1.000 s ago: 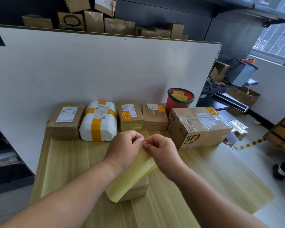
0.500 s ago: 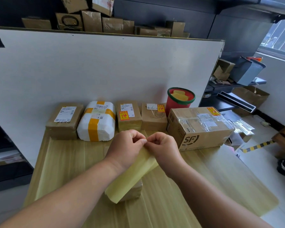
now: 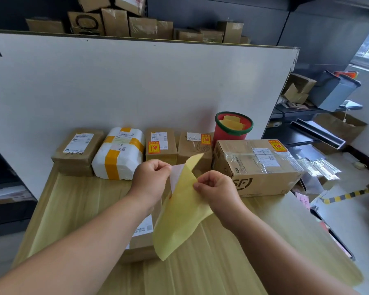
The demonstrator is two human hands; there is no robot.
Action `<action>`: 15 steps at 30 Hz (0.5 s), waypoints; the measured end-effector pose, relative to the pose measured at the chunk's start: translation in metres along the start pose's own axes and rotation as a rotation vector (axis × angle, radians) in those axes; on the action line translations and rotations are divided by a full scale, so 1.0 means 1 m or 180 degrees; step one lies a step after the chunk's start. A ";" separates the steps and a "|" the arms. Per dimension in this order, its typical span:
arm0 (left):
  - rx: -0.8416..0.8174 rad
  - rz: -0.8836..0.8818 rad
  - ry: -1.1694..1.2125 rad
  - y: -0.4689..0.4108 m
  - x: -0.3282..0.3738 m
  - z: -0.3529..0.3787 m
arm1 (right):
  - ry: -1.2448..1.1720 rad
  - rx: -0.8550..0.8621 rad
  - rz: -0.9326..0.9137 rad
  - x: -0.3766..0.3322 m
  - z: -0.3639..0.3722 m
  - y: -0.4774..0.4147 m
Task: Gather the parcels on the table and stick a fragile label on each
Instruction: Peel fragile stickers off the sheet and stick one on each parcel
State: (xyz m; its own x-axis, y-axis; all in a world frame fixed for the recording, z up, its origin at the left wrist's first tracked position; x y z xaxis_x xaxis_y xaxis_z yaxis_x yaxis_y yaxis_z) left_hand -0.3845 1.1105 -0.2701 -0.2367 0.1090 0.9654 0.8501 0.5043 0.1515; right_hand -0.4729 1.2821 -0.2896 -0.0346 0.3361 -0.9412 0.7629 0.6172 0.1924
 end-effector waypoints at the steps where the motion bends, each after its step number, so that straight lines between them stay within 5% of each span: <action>1: 0.0027 -0.0130 0.0174 -0.001 -0.006 0.003 | -0.0030 0.0000 0.0032 0.005 -0.005 -0.001; 15: 0.0734 -0.0887 0.1000 -0.014 -0.066 0.011 | -0.0271 0.0273 0.0872 0.128 -0.054 -0.018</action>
State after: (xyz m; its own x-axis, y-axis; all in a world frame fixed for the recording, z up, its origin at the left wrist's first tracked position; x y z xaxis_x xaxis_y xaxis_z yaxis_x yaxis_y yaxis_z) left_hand -0.3859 1.1056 -0.3382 -0.2571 -0.3036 0.9175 0.6395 0.6583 0.3970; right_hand -0.5255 1.3524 -0.3982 0.2317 0.4187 -0.8781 0.7882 0.4483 0.4217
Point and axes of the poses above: each hand's wrist, its own y-axis away from the middle knuckle, its own z-axis out of the palm, x = y × z, the point moved 10 cm from there along -y, towards the middle knuckle, and after that the axes turned 14 degrees about -x, right-handed, at the moved point
